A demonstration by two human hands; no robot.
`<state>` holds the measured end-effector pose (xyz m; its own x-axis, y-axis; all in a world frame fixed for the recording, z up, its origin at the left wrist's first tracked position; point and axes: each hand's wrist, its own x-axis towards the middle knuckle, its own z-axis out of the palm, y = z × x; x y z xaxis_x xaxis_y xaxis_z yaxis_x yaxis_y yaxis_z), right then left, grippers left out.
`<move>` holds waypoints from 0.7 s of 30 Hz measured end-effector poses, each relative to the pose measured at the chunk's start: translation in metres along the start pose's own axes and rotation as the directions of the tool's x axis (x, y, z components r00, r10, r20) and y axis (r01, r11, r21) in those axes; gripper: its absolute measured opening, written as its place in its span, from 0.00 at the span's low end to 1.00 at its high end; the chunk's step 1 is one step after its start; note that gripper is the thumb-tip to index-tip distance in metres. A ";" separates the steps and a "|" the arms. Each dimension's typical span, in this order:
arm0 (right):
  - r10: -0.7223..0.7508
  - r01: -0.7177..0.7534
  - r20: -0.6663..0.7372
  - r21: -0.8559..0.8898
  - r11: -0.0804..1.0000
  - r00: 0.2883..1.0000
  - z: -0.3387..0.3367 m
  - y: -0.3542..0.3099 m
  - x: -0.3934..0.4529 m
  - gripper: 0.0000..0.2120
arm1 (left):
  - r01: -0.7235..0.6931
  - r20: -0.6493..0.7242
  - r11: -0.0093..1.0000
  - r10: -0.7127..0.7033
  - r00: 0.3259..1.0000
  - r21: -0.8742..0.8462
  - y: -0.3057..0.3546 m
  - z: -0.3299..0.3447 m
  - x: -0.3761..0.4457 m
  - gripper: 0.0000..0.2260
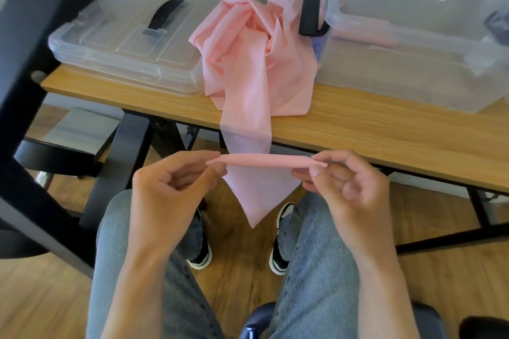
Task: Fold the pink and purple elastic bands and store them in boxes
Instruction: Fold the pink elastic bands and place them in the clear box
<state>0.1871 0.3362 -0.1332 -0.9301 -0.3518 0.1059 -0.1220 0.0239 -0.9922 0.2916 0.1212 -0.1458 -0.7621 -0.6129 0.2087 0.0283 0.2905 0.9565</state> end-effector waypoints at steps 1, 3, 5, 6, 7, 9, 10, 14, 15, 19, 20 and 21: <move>-0.004 0.004 -0.003 0.010 1.000 1.000 0.001 0.000 0.002 0.04 | 0.021 -0.018 0.999 -0.021 1.000 -0.041 -0.001 0.001 0.000 0.09; -0.020 0.020 -0.008 -0.027 0.999 1.000 0.004 0.003 0.006 0.03 | 0.044 -0.042 0.996 -0.047 0.998 -0.077 -0.003 0.003 0.001 0.08; -0.014 0.014 0.003 -0.081 0.997 1.000 0.006 0.007 0.012 0.05 | 0.079 -0.028 0.994 -0.081 0.996 -0.072 -0.008 0.003 0.005 0.09; -0.002 0.003 0.015 -0.101 0.995 1.000 0.006 0.009 0.015 0.09 | 0.118 0.010 0.990 -0.118 0.993 -0.077 -0.010 0.002 0.010 0.12; 0.009 -0.005 0.031 -0.126 0.992 0.999 0.005 0.010 0.018 0.14 | 0.168 0.071 0.982 -0.162 0.984 -0.085 -0.013 0.001 0.015 0.16; 0.037 -0.020 0.083 -0.193 0.981 0.996 0.004 0.009 0.024 0.22 | 0.263 0.217 0.959 -0.236 0.947 -0.107 -0.016 0.000 0.024 0.25; 0.057 -0.031 0.116 -0.217 0.976 0.992 0.005 0.008 0.027 0.23 | 0.300 0.272 0.946 -0.258 0.927 -0.126 -0.017 0.001 0.029 0.28; 0.111 -0.066 0.162 -0.261 0.963 0.981 0.026 0.009 0.041 0.26 | 0.336 0.255 0.934 -0.299 0.920 -0.118 -0.018 0.011 0.037 0.24; 0.114 -0.068 0.163 -0.262 0.963 0.980 0.031 0.010 0.043 0.27 | 0.345 0.237 0.933 -0.315 0.919 -0.099 -0.018 0.014 0.037 0.23; 0.136 -0.095 0.153 -0.250 0.964 0.979 0.042 0.011 0.052 0.26 | 0.406 0.279 0.908 -0.364 0.888 -0.108 -0.019 0.022 0.040 0.29; 0.140 -0.104 0.140 -0.237 0.966 0.980 0.042 0.011 0.053 0.25 | 0.422 0.296 0.898 -0.373 0.879 -0.122 -0.018 0.022 0.042 0.28; 0.146 -0.115 0.128 -0.223 0.968 0.981 0.042 0.010 0.054 0.23 | 0.433 0.311 0.893 -0.379 0.871 -0.124 -0.017 0.021 0.045 0.25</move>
<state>0.1500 0.2779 -0.1403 -0.8860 -0.4609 -0.0497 -0.0878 0.2721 -0.9582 0.2434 0.1046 -0.1571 -0.8760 -0.4157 -0.2446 -0.2247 -0.0970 0.9696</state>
